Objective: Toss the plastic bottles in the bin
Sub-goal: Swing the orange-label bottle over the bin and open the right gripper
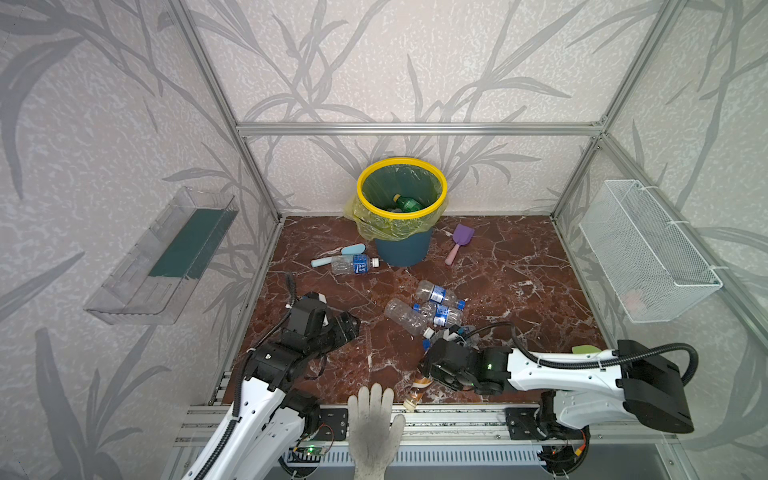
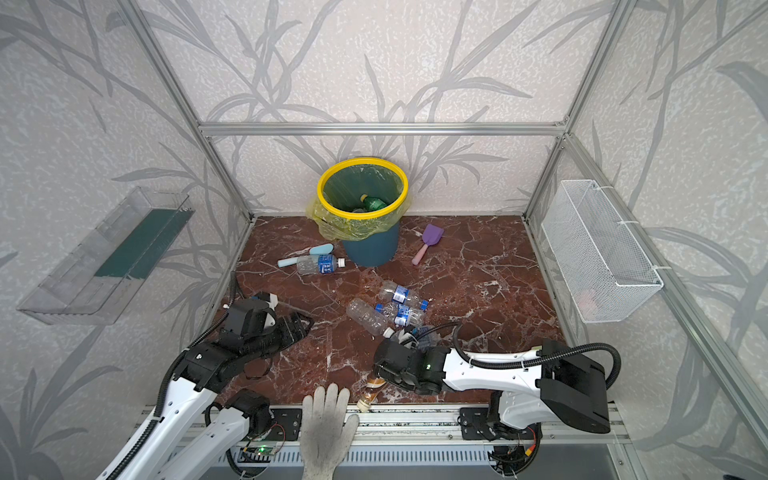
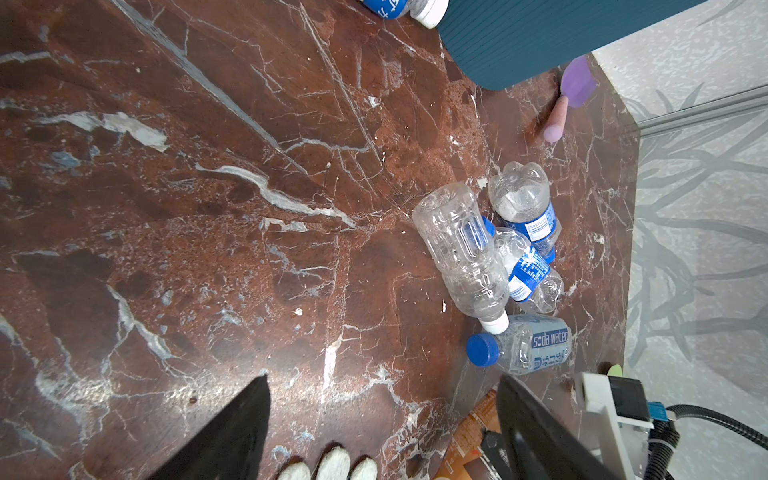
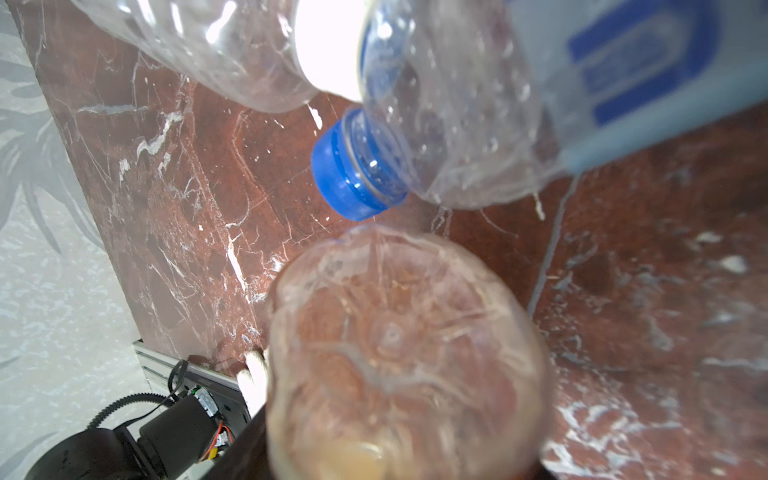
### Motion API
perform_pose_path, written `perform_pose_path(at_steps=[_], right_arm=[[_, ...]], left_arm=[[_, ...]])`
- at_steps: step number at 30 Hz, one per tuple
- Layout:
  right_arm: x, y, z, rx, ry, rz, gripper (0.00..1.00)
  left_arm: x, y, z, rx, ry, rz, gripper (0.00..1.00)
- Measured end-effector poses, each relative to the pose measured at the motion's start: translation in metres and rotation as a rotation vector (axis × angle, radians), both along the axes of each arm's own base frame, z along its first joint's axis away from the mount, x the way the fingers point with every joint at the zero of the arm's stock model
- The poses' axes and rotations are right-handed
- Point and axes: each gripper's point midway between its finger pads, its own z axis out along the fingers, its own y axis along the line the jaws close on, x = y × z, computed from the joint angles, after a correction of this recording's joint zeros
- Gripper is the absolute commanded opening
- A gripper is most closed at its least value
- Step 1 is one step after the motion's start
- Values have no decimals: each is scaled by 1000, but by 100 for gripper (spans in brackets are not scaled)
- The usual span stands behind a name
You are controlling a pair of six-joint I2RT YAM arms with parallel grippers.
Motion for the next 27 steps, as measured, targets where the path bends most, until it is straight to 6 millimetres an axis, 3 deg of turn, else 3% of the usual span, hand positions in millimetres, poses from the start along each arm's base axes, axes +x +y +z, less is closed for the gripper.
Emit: perform_pose_path(at_steps=[4, 7, 9, 11, 13, 15, 17, 18, 20, 21, 22, 23, 24, 27], right_arm=[[8, -2, 21, -42, -77, 40, 62], [24, -2, 49, -62, -163, 70, 62], [43, 0, 75, -66, -223, 86, 62], [78, -2, 113, -58, -303, 76, 62], [125, -5, 168, -46, -403, 50, 64], [181, -1, 248, -18, -564, 17, 70], [238, 0, 345, 32, -771, -30, 77], [258, 1, 380, 54, -845, -49, 81], [294, -1, 439, 86, -974, -91, 88], [307, -2, 454, 97, -1011, -104, 91], [318, -2, 464, 108, -1045, -115, 93], [328, 0, 461, 109, -1054, -117, 93], [335, 1, 447, 82, -1025, -105, 93], [337, 5, 374, -68, -845, -21, 91]], left_arm=[[1, 0, -2, 4, 11, 0, 85], [1, 0, -4, 7, 18, 0, 85], [2, -1, -4, 8, 21, 0, 85], [3, -1, -4, 11, 23, 0, 85], [4, -1, -2, 14, 22, -1, 85], [6, -1, 2, 13, 15, -3, 85], [9, -2, 7, 12, 8, -4, 85], [10, -3, 9, 11, 5, -4, 85], [13, -4, 13, 10, -1, -4, 85], [13, -4, 15, 10, -4, -3, 85], [14, -4, 17, 10, -8, -2, 85], [15, -3, 19, 10, -13, 0, 85], [16, -3, 21, 10, -20, 0, 85], [18, -2, 27, 16, -37, 3, 85]])
